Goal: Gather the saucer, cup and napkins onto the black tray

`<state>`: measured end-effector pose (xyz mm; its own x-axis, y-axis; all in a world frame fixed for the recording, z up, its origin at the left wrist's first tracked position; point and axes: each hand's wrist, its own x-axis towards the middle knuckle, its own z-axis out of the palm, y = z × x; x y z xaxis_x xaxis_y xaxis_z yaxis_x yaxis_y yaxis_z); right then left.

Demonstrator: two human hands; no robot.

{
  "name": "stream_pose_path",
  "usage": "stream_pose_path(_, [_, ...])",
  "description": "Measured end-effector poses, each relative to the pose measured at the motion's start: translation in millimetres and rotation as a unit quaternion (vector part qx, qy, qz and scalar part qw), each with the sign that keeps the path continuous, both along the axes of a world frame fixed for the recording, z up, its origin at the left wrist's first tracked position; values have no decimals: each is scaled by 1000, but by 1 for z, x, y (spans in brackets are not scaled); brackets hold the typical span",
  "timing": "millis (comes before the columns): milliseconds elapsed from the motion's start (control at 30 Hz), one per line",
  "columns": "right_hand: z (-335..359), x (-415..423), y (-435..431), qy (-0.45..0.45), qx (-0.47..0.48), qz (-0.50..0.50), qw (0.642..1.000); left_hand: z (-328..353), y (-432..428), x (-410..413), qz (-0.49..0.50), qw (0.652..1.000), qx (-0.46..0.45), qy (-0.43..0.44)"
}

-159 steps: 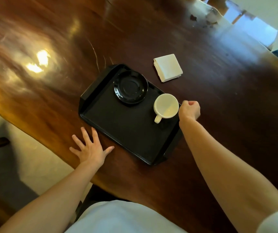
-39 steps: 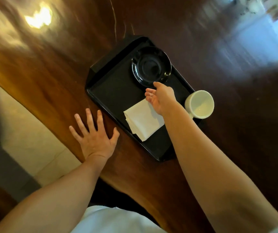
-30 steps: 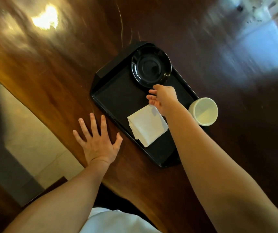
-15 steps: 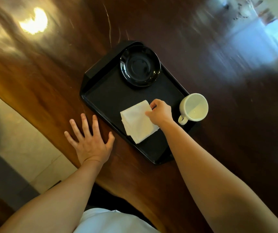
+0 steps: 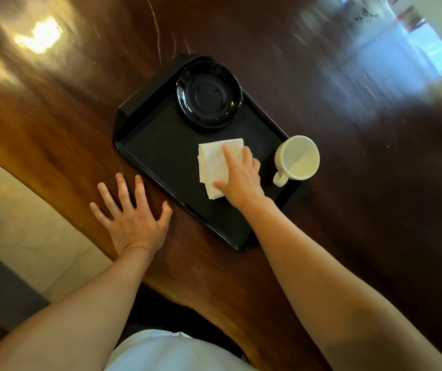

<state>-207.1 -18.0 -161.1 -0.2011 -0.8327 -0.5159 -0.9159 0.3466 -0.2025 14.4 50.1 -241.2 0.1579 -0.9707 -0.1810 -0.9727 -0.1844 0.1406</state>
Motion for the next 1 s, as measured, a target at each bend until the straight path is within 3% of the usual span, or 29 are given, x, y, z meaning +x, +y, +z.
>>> stream_pose_path(267, [-23,22,45,19,-22,-109,994,4,-4,-4,-28,999,0,18])
stream_pose_path(733, [-25,10,50,3,-19,-69,997,6,2,2,-13,1000,19,11])
stream_pose_path(867, [-17,-2,78,-23,20,-45,999,18,-2,-1,-19,997,75,-3])
stream_pose_path(1000, [4,-18,104,-56,82,-41,994,42,-16,0,-27,981,190,-7])
